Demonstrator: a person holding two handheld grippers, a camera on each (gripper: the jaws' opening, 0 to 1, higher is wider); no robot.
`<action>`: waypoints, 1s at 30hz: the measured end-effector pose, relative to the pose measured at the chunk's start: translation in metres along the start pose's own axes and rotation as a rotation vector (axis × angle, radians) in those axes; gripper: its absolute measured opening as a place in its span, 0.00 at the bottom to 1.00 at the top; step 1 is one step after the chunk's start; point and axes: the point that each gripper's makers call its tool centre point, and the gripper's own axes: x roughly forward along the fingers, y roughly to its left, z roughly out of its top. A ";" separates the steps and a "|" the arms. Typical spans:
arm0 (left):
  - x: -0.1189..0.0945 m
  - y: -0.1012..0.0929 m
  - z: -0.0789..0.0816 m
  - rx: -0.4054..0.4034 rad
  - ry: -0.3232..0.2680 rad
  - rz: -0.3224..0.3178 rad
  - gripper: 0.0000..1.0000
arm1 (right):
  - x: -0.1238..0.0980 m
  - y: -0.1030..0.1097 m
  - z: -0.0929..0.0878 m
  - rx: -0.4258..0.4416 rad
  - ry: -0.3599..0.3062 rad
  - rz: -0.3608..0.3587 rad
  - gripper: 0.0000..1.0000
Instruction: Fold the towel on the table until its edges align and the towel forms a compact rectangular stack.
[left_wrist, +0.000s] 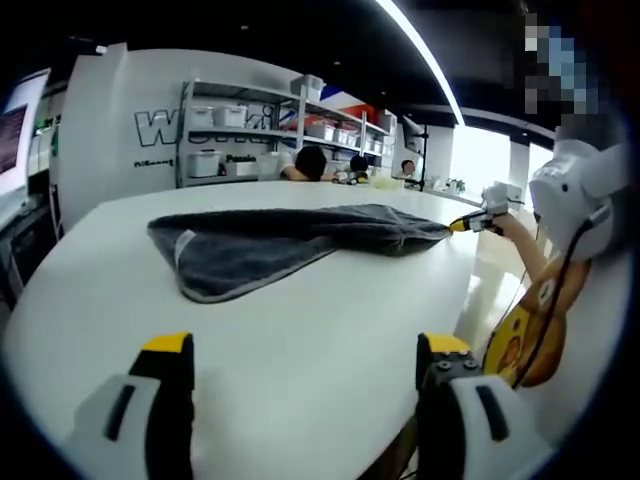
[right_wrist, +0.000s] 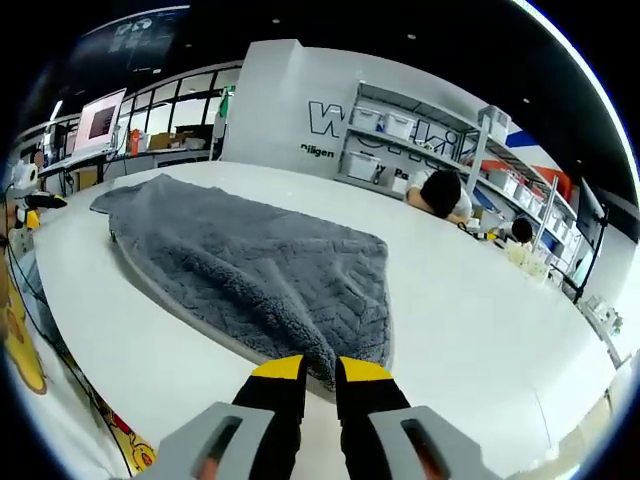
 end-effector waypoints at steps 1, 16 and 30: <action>0.000 0.000 0.000 0.000 0.001 0.002 0.97 | -0.002 0.003 0.002 0.002 -0.009 0.000 0.14; 0.005 -0.001 0.000 0.000 0.003 -0.012 0.97 | -0.024 0.059 0.036 -0.021 -0.119 0.090 0.30; 0.004 -0.001 0.000 -0.001 0.008 -0.009 0.97 | -0.029 0.077 0.041 0.002 -0.167 0.130 0.64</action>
